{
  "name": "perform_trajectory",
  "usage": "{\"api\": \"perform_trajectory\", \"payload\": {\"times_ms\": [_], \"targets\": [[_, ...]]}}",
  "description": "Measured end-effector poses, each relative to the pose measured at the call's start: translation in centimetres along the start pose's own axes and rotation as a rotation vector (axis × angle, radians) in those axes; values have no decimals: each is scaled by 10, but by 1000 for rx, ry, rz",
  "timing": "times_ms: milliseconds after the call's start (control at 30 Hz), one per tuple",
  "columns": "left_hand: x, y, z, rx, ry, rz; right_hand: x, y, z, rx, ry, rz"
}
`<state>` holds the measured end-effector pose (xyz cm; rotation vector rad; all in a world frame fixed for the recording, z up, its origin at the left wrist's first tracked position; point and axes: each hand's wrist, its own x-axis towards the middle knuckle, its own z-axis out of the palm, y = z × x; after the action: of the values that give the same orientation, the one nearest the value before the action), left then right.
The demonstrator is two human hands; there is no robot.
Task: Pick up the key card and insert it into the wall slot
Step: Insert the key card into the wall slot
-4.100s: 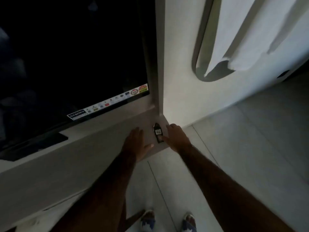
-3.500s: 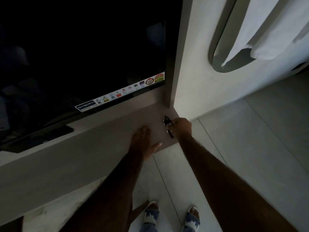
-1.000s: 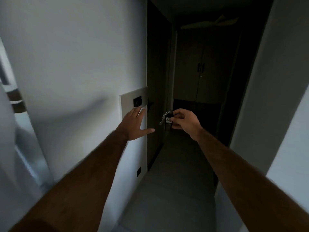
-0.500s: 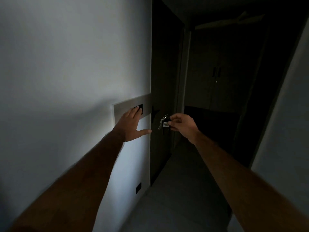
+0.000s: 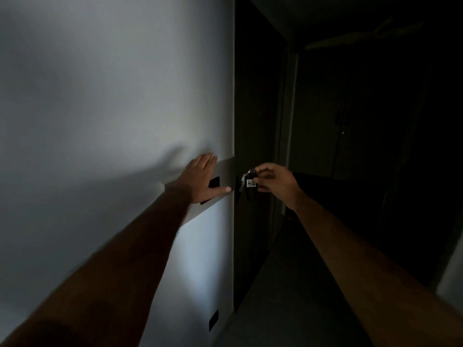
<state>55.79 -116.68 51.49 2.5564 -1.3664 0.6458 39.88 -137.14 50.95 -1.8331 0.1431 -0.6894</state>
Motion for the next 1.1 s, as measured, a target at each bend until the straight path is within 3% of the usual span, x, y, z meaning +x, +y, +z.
{"api": "perform_trajectory", "payload": {"times_ms": [267,533,1100], "targets": [[72,-22,45,145,21,16,101,48,-20,29,-69,-20],[132,-32,66,172,24,-142,195,89,-38,5,-166,-52],[187,-109,66,382,175,-214,347,125,42,90,-474,-192]]}}
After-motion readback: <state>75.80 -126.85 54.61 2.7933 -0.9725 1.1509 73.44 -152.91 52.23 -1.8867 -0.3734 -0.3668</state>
